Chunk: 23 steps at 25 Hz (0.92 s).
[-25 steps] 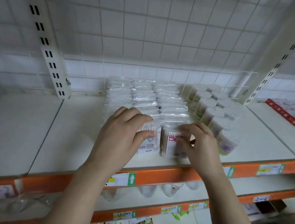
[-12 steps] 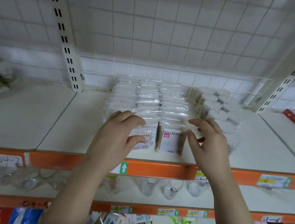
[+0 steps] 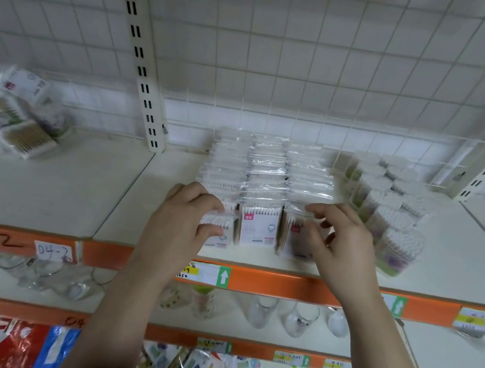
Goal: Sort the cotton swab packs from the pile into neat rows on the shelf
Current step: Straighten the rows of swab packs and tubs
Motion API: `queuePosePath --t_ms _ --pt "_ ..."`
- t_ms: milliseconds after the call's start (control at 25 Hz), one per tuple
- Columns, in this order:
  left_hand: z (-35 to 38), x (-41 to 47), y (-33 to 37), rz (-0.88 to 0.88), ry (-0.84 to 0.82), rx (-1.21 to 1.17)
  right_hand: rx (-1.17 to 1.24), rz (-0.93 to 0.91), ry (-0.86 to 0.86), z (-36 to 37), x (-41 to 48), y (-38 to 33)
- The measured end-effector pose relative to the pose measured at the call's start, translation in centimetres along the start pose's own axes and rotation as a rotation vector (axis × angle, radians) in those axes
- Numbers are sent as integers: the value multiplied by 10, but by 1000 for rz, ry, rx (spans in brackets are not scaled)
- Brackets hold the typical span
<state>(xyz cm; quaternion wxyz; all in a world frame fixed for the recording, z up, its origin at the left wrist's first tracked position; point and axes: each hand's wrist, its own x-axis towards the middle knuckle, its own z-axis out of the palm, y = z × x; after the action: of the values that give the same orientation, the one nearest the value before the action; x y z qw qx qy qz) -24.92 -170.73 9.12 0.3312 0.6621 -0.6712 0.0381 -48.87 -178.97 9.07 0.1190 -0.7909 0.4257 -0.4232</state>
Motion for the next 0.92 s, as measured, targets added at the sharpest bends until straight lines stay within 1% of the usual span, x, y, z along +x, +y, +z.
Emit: queuePosePath --t_ms 480,680,760,920 --pt "9 16 -15 -16 -31 -16 -21 29 2 5 2 -6" --pt "14 16 -14 -65 -29 -11 -16 18 -5 0 2 -6" --pt "13 12 -12 -89 -1 46 1 10 -13 -1 2 -7" --pt "2 0 -12 -116 137 136 40 -37 -34 1 2 -13"
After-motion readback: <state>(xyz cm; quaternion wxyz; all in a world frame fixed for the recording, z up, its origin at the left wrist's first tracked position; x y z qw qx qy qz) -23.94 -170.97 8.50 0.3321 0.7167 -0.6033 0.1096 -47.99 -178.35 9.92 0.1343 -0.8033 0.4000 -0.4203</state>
